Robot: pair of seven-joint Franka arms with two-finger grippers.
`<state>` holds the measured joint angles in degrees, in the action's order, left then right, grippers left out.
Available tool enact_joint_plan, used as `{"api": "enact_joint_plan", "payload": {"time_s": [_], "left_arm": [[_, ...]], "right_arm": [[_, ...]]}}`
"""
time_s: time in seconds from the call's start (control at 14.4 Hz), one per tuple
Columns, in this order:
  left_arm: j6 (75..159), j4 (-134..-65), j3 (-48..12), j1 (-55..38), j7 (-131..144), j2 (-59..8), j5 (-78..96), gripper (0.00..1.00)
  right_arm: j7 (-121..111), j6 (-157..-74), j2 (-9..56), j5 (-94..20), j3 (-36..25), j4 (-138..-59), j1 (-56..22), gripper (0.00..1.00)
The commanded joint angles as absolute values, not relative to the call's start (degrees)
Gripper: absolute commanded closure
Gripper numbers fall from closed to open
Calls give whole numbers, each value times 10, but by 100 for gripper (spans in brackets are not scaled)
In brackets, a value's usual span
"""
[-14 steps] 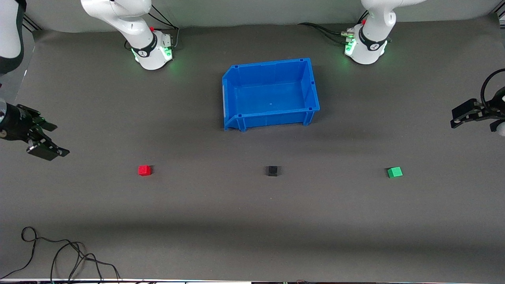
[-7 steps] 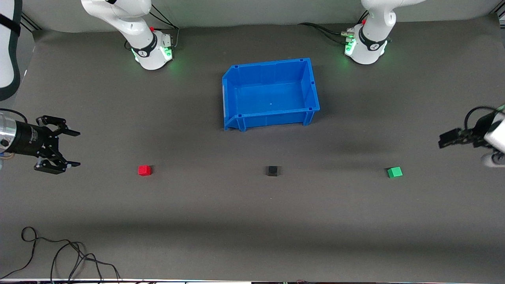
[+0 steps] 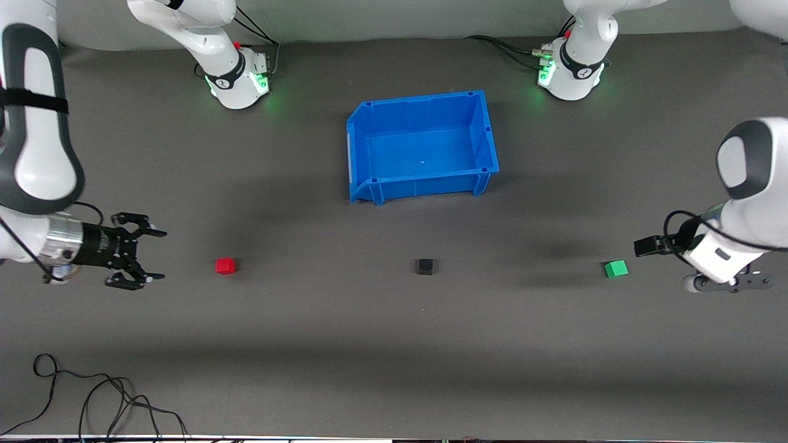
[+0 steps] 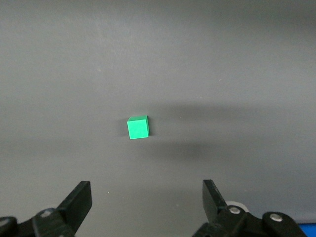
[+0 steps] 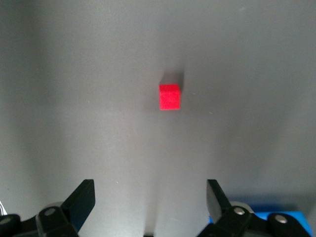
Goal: Attach green and red cubes to black cube
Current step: 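Grasp the red cube with the right gripper while the left gripper grasps the green cube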
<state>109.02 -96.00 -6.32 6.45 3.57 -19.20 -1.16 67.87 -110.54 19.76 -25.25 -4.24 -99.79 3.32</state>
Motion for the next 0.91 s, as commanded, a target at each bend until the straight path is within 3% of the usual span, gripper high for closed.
{"api": "enact_joint_plan", "payload": {"time_s": [0.0, 0.49, 0.84], "left_arm": [[1116, -960, -60, 76, 42, -227, -10, 0], [1207, -976, -57, 76, 46, -305, -17, 2], [1250, -980, -54, 82, 82, -360, -18, 4]], "right_arm": [[616, -1185, 211, -312, -42, -1061, 34, 0], [491, -1294, 306, -435, -42, -1098, 28, 0], [476, -1305, 334, -446, -41, -1098, 27, 0]]}}
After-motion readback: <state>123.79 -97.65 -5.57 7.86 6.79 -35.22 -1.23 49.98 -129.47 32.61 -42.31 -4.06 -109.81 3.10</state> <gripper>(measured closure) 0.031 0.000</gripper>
